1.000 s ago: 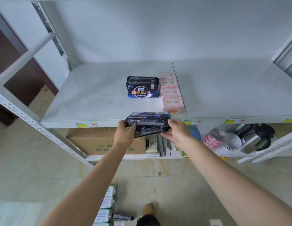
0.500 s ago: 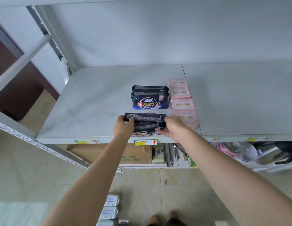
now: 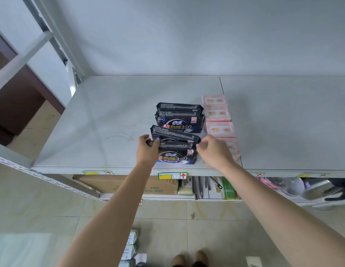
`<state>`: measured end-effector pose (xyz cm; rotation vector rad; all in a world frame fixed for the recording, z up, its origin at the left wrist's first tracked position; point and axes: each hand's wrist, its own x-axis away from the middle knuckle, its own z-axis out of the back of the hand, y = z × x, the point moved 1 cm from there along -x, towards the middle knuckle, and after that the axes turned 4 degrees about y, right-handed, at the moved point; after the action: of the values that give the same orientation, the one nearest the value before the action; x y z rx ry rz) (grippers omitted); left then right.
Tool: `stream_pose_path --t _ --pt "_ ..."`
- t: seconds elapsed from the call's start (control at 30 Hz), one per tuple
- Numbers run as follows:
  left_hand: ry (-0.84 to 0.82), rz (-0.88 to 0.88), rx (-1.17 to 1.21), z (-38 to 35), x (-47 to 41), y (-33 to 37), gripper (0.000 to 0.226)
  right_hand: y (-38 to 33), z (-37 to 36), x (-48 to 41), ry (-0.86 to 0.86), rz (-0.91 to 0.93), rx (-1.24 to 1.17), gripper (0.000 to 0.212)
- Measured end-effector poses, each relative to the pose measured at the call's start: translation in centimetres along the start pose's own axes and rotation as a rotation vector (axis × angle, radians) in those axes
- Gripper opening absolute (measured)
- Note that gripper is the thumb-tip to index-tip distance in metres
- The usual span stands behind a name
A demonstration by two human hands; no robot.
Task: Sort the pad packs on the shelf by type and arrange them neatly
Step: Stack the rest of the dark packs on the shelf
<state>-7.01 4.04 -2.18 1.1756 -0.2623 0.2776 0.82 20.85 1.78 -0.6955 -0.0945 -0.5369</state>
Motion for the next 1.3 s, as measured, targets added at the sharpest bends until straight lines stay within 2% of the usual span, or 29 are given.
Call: stream_pose_path --t 0.07,0.1,0.17,0.23,0.3,0.43,0.63,0.73,0.87,0.97,1.03,1.07,1.17,1.3 --pt "-0.015 -0.01 0.042 0.1 -0.2 0.0 0.049 0.1 0.5 -0.4 0.166 0.18 0.212 0.034" --pt "-0.025 -0.024 0.069 0.3 -0.2 0.1 0.051 0.1 0.7 -0.7 0.196 0.29 0.263 0.038" --pt "-0.051 -0.104 0.075 0.4 -0.3 0.4 0.052 0.1 0.7 -1.1 0.128 0.493 0.374 0.046" --pt "-0.087 -0.19 -0.004 0.2 -0.7 -0.1 0.05 0.3 0.0 -1.4 -0.008 0.584 0.53 0.053" --pt "-0.128 -0.216 -0.058 -0.1 -1.8 -1.3 0.046 0.9 -0.8 -1.6 -0.089 0.578 0.632 0.056" --pt "-0.115 -0.176 -0.042 0.2 -1.2 -0.3 0.031 0.9 -0.9 -2.2 -0.065 0.564 0.664 0.057" --pt "-0.061 -0.208 -0.005 -0.5 -0.8 0.1 0.012 0.9 -0.5 -3.5 0.015 0.557 0.522 0.054" --pt "-0.033 -0.291 -0.112 -1.4 -1.0 -0.2 0.019 1.0 -0.5 -3.8 0.039 0.552 0.499 0.053" --pt "-0.021 -0.308 -0.132 -1.7 -1.6 0.0 0.027 0.9 -0.6 -4.1 0.018 0.56 0.506 0.059" --pt "-0.156 -0.409 -0.212 -1.1 -1.6 -0.1 0.059 0.7 -0.9 -4.2 0.002 0.58 0.544 0.065" --pt "-0.261 -0.495 -0.36 -0.4 -1.7 -0.4 0.084 0.8 -1.0 -4.3 0.016 0.585 0.554 0.065" --pt "-0.28 -0.531 -0.461 -0.1 -1.9 -0.6 0.09 0.9 -1.0 -4.4 0.026 0.587 0.559 0.065" --pt "-0.266 -0.572 -0.67 0.4 -2.3 -0.6 0.086 1.0 -1.0 -4.6 0.04 0.591 0.556 0.065" --pt "-0.212 -0.593 -0.692 0.0 -2.6 -0.2 0.078 0.5 -1.1 -5.2 0.043 0.572 0.491 0.063"
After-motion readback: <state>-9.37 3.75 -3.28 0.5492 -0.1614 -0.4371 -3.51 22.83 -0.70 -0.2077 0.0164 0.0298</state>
